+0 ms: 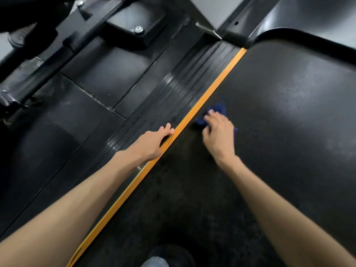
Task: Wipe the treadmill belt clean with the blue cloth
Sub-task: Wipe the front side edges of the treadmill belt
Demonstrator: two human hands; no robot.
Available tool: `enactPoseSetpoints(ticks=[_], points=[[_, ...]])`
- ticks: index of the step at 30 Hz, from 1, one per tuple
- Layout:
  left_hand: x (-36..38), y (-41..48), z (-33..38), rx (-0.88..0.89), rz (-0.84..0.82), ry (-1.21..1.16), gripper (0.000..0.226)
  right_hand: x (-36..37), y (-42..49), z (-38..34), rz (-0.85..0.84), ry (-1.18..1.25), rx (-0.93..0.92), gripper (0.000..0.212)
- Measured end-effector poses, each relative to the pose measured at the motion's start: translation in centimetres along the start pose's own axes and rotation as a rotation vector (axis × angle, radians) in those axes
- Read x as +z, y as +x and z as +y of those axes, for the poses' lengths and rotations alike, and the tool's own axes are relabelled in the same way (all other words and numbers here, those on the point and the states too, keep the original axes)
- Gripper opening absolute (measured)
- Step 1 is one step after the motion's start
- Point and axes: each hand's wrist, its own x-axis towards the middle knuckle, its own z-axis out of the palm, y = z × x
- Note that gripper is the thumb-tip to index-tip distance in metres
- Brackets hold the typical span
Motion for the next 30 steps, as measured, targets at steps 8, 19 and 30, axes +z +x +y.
enactPoseSetpoints(ticks=[8, 19, 30], points=[[1.3, -0.2, 0.2, 0.002, 0.066, 0.002, 0.073, 0.8, -11.6, -0.3, -0.462, 0.050, -0.809, 0.036], [1.4, 0.3, 0.7, -0.032, 0.090, 0.097, 0.073, -1.0, -5.2, 4.7, 0.052, 0.076, -0.130, 0.038], [3.0, 0.1, 1.1, -0.020, 0.185, 0.164, 0.076, -7.0, -6.8, 13.0, 0.118, -0.147, 0.058, 0.037]])
